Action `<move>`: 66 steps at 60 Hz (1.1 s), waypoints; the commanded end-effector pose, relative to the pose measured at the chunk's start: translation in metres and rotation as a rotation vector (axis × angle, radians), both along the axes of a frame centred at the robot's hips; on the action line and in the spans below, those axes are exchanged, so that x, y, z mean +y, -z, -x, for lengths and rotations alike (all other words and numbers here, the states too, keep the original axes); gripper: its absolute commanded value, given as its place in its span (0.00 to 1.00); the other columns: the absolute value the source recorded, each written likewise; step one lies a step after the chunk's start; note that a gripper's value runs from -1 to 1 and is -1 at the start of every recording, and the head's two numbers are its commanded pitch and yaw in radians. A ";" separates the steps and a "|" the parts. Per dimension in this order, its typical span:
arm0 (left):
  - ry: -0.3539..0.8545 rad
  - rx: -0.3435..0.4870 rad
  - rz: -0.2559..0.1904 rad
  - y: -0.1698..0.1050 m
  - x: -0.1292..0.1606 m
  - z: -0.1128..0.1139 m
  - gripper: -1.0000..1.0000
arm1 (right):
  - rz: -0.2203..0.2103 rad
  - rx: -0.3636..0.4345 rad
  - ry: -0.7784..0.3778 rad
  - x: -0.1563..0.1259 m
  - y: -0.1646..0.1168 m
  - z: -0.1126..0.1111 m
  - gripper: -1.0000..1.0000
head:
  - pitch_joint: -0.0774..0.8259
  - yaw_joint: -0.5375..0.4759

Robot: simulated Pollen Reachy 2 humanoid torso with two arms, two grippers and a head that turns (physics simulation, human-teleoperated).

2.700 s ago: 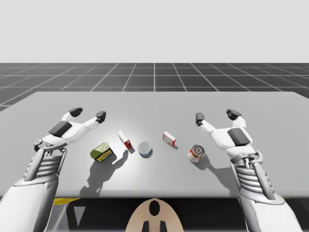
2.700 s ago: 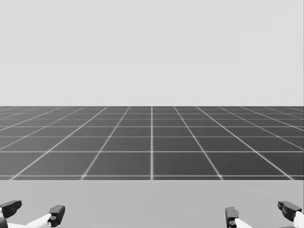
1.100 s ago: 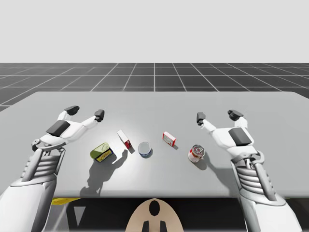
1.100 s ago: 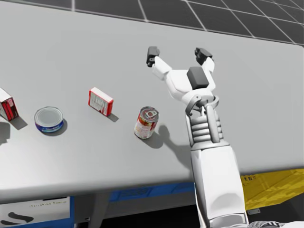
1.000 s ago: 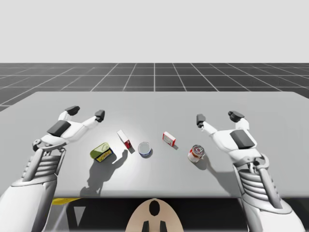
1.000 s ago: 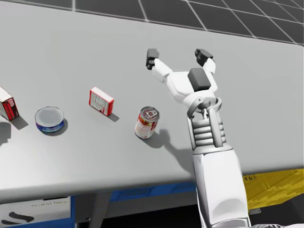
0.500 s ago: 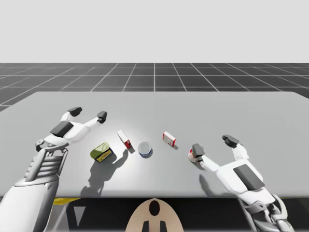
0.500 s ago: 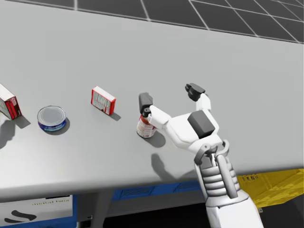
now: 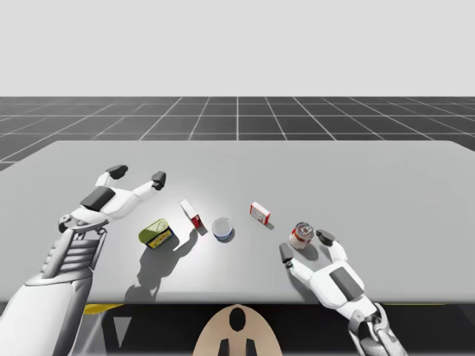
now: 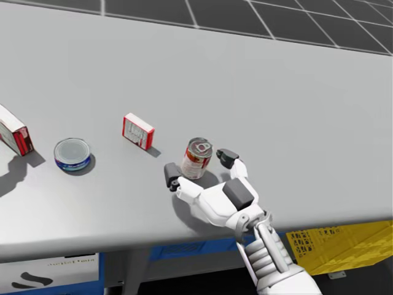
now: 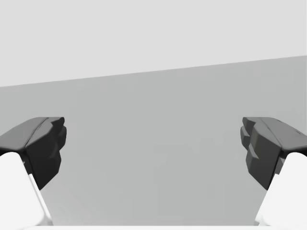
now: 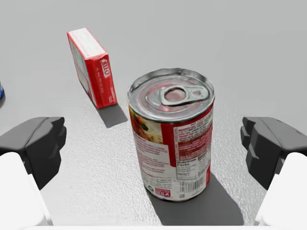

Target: Lift the red soup can off the table.

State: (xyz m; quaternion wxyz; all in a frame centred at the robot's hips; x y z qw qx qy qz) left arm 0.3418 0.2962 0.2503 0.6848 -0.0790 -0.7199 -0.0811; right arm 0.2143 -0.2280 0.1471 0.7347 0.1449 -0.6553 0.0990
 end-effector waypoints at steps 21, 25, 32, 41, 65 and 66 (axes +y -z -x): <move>-0.004 -0.002 -0.004 0.000 -0.001 0.001 0.00 | 0.020 0.051 0.029 0.014 0.019 -0.041 0.00 | 0.87 0.22; -0.003 -0.003 -0.004 0.000 -0.001 0.001 0.00 | 0.025 0.074 0.027 0.012 0.024 -0.044 0.00 | 0.87 0.22; -0.004 -0.005 -0.007 0.000 -0.001 0.001 0.00 | 0.027 0.061 0.061 0.009 0.025 -0.041 1.00 | 0.86 0.22; -0.006 -0.004 -0.010 0.001 -0.001 0.001 0.00 | 0.011 0.062 0.042 0.008 0.025 -0.041 1.00 | 0.80 0.23; -0.009 0.001 -0.016 0.002 -0.002 0.000 0.00 | -0.015 0.052 0.043 0.007 0.024 -0.039 1.00 | 0.49 0.21; -0.010 0.000 -0.017 0.002 -0.002 0.001 0.00 | -0.029 0.048 0.038 0.007 0.023 -0.038 1.00 | 0.48 0.21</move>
